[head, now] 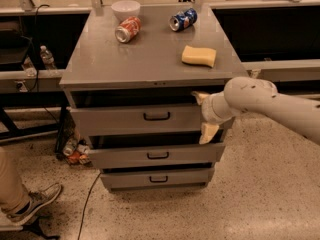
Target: Open top drawer
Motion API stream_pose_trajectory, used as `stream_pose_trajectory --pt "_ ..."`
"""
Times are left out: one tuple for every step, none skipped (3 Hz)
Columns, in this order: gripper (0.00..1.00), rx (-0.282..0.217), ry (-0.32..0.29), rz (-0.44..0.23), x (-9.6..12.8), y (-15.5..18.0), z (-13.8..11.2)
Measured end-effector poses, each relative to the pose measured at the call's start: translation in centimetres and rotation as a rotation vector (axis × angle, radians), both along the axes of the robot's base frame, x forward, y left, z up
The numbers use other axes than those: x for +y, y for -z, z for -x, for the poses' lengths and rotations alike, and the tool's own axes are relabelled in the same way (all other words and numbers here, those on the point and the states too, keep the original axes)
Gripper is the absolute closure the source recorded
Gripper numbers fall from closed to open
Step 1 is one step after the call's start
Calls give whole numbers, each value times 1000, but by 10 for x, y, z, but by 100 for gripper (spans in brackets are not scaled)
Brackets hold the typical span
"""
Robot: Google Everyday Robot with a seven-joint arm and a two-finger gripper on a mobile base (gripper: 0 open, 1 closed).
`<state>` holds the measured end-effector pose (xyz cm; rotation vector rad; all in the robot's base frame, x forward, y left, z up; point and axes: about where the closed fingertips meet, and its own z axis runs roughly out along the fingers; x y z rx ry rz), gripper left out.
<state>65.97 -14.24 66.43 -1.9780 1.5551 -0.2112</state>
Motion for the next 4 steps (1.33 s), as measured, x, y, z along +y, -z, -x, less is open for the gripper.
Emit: stream_pose_trajectory --pt "25 16 -29 1 17 14 -16" --pt "47 34 -38 6 24 24 -22" --pt "71 34 -37 7 24 21 -22" --pt "93 34 -37 7 24 18 -22"
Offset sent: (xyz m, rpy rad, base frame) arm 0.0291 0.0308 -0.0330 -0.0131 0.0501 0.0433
